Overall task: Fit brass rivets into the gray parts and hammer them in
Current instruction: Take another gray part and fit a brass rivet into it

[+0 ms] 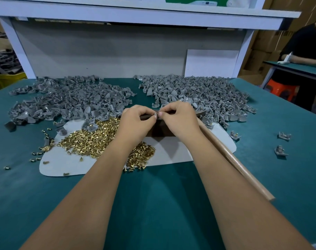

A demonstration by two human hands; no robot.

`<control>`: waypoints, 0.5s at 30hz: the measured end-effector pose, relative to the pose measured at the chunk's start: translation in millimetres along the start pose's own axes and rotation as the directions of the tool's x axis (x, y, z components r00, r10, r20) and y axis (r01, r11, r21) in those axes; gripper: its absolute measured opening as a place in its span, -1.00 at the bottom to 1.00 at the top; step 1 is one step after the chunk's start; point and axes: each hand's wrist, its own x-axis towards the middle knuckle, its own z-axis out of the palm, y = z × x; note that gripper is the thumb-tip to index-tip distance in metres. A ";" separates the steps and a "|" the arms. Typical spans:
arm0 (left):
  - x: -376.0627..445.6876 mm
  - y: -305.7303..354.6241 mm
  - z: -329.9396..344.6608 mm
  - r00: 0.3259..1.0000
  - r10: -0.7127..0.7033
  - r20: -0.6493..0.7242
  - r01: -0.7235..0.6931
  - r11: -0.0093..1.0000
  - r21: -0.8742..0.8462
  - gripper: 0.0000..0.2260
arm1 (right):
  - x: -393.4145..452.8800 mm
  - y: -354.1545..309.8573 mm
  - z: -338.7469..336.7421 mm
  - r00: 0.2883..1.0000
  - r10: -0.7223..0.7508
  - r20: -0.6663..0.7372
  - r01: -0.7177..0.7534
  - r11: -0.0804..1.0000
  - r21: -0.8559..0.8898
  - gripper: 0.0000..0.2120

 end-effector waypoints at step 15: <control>0.2 0.7 2.4 0.999 0.036 0.013 -0.036 0.999 0.022 -0.81 | 8.3 -18.9 -1.1 0.987 0.156 0.022 -0.151 0.974 -0.170 -0.75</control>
